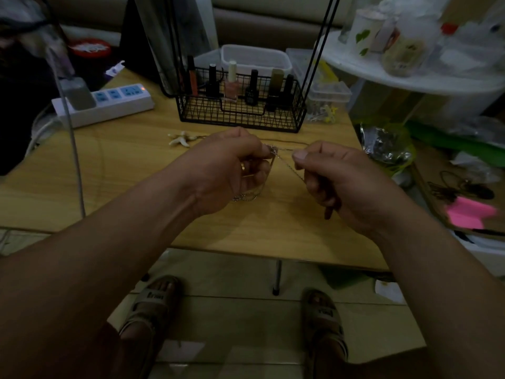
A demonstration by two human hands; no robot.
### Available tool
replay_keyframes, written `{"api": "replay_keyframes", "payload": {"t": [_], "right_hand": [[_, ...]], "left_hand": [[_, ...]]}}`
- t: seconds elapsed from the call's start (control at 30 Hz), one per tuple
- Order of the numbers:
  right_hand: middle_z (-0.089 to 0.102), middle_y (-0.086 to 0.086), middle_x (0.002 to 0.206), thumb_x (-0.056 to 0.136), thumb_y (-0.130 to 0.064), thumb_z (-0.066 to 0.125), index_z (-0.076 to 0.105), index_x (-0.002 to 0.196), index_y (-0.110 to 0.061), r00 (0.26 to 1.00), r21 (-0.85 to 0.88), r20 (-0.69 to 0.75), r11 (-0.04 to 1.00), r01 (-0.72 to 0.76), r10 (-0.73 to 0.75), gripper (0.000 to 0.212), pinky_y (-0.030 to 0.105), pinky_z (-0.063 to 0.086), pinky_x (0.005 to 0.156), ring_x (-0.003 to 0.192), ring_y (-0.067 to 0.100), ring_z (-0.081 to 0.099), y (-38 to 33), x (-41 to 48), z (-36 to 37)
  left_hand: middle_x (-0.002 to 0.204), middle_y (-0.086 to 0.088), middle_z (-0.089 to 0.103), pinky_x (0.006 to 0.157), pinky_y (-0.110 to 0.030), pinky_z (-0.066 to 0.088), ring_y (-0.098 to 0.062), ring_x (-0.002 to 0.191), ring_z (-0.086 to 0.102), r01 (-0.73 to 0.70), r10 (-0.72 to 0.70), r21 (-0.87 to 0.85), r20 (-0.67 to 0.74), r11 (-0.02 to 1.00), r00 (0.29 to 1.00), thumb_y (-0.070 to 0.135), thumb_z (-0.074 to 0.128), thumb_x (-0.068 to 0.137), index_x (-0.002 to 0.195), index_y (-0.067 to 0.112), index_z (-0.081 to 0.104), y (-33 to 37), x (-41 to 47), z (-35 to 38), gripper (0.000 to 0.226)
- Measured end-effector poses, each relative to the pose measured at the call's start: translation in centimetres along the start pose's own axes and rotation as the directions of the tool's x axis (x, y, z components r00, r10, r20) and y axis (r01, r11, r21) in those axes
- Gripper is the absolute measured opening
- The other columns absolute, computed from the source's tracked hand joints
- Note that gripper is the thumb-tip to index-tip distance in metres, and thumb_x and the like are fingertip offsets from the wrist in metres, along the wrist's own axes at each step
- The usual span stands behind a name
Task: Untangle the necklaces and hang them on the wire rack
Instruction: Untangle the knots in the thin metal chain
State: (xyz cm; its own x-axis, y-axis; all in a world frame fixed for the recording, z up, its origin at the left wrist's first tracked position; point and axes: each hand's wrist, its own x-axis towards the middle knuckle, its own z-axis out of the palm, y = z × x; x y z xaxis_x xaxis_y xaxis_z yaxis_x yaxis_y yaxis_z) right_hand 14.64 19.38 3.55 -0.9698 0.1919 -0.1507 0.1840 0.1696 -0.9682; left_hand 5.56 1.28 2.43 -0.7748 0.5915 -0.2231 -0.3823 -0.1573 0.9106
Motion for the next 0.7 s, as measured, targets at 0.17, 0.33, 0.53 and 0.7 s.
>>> {"api": "replay_keyframes", "payload": {"t": [0.17,0.33,0.53,0.7], "right_hand": [[0.056,-0.001,0.063,0.093,-0.034,0.07,0.072,0.081,-0.02,1.0,-0.154,0.025,0.988,-0.005,0.009,0.019,0.022,0.039,0.052,0.055,0.008,0.05,-0.1,-0.5,-0.5],[0.061,-0.002,0.068,0.092,-0.031,0.069,0.071,0.068,-0.021,0.995,0.114,-0.099,0.993,0.021,-0.01,0.026,0.038,0.045,0.08,0.086,0.024,0.056,-0.1,-0.2,-0.8],[0.065,-0.009,0.075,0.095,-0.034,0.069,0.068,0.073,-0.024,0.957,0.181,-0.285,0.979,0.099,-0.045,0.024,0.035,0.041,0.083,0.079,0.01,0.055,-0.1,0.3,-0.9],[0.061,-0.008,0.068,0.097,-0.04,0.066,0.066,0.077,-0.021,0.936,0.21,-0.349,0.97,0.125,-0.045,0.028,0.031,0.048,0.082,0.076,0.009,0.059,-0.2,0.4,-1.0]], "left_hand": [[0.081,-0.004,0.068,0.052,-0.023,0.051,-0.012,0.062,0.06,0.0,0.001,0.027,-0.041,1.0,0.999,0.001,0.058,0.098,0.083,0.014,0.051,-0.1,0.0,-0.1,0.021],[0.084,-0.011,0.064,0.06,-0.028,0.055,-0.019,0.07,0.06,-0.062,0.095,0.38,-0.069,0.923,0.993,-0.002,0.064,0.096,0.102,0.006,0.064,-0.3,0.0,0.0,0.01],[0.09,-0.008,0.074,0.063,-0.02,0.058,-0.006,0.068,0.066,-0.151,0.141,0.717,0.074,0.68,0.987,0.011,0.063,0.102,0.108,0.02,0.073,-0.9,-0.6,0.7,0.015],[0.085,-0.008,0.075,0.063,-0.021,0.057,-0.012,0.07,0.069,-0.147,0.164,0.716,0.047,0.682,0.985,0.014,0.067,0.1,0.099,0.017,0.071,-1.1,-0.4,0.6,0.005]]}}
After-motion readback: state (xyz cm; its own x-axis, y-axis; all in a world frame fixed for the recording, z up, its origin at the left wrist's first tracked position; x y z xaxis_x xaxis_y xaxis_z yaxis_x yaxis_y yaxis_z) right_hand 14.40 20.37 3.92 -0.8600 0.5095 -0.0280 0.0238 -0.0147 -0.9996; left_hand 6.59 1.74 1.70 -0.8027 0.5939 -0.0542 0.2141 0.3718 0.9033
